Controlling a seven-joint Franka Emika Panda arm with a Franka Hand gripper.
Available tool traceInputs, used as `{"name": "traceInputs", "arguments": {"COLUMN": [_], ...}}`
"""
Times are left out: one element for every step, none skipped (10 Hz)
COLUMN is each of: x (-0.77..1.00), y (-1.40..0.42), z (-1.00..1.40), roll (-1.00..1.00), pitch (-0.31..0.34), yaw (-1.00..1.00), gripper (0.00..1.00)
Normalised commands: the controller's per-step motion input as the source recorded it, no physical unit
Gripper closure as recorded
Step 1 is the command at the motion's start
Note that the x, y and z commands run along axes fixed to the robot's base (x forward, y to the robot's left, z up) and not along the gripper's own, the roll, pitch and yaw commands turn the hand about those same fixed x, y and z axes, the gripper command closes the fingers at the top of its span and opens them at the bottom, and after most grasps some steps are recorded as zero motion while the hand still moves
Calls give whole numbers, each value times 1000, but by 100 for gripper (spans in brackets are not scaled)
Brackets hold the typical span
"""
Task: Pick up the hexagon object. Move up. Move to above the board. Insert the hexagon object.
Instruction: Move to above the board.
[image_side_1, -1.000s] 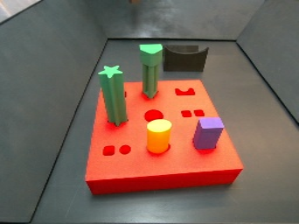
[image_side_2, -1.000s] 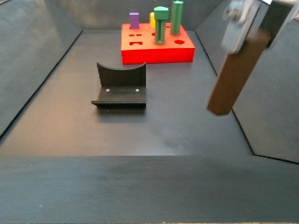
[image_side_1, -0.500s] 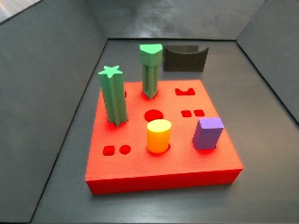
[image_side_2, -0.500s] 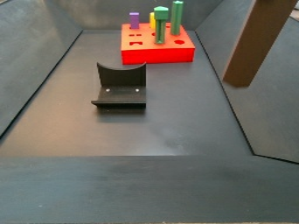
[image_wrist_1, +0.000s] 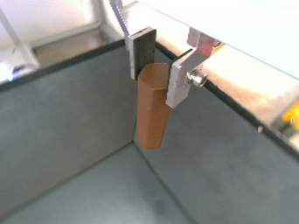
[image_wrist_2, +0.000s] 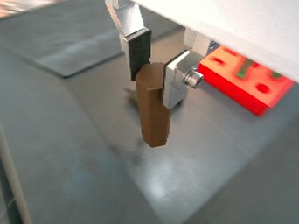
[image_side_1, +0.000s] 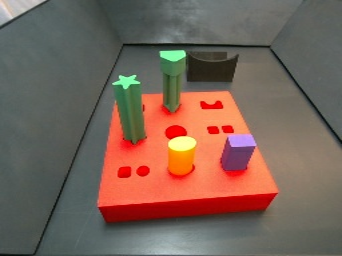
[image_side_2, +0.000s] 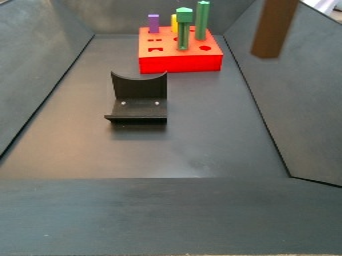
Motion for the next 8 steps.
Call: {"name": "traceInputs", "arguments": {"x": [119, 119, 117, 115, 113, 113, 111, 110], "y": [-1000, -1000, -1000, -1000, -1000, -1000, -1000, -1000], "z": [26, 27, 28, 29, 29, 30, 32, 33], "roll": [16, 4, -1, -14, -17, -25, -19, -21], "pitch": [200, 150, 83, 52, 30, 25, 20, 11], "yaw": [-666, -502, -255, -126, -45, -31, -11, -7], "gripper": [100, 100, 100, 100, 100, 100, 100, 100]}}
